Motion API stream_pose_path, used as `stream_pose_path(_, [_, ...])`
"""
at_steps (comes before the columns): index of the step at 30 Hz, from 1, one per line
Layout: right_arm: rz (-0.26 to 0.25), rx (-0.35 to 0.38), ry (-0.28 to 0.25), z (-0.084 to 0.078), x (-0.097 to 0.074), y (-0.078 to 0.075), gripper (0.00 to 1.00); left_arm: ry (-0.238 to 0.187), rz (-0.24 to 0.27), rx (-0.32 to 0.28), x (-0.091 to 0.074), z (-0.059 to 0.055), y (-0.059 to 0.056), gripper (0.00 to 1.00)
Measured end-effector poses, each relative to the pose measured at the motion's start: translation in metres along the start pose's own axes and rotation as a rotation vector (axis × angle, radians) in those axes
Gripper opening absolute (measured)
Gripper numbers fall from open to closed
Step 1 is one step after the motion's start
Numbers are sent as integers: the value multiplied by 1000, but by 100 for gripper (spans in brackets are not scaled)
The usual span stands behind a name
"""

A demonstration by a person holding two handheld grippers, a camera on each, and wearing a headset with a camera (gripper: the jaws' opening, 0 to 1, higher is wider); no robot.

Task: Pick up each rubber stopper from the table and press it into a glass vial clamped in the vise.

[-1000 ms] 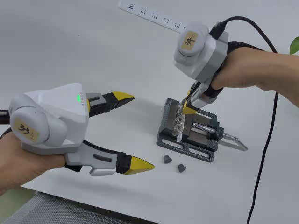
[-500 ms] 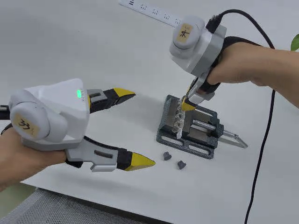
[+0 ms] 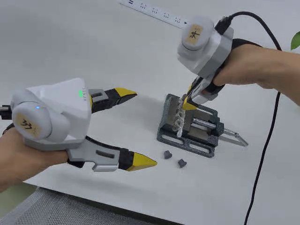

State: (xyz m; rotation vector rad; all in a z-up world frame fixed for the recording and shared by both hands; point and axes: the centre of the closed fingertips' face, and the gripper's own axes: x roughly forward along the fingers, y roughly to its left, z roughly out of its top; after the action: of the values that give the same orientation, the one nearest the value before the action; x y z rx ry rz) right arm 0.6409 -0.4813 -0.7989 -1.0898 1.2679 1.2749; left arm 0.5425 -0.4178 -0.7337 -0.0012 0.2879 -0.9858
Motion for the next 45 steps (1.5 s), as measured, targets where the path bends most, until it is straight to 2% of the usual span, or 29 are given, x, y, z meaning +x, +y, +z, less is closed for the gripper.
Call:
stream_pose_path(16, [-11,38,-64,-2,-2,1,11,2,-7,-2,2,0,-1,84])
stream_pose_path(21, [-16,48,-95,-1,-10,3,10,2,-11,-2,3,0,-2,84])
stream_pose_path(27, [-37,53,-118,-2,-12,-1,9,7,-15,1,3,-1,-3,84])
stream_pose_path(33, [-37,40,-145,-1,-13,1,5,4,-17,-3,4,0,-3,84])
stream_pose_path(45, [-36,31,-151,0,-9,3,3,6,-21,-5,4,-1,-4,84])
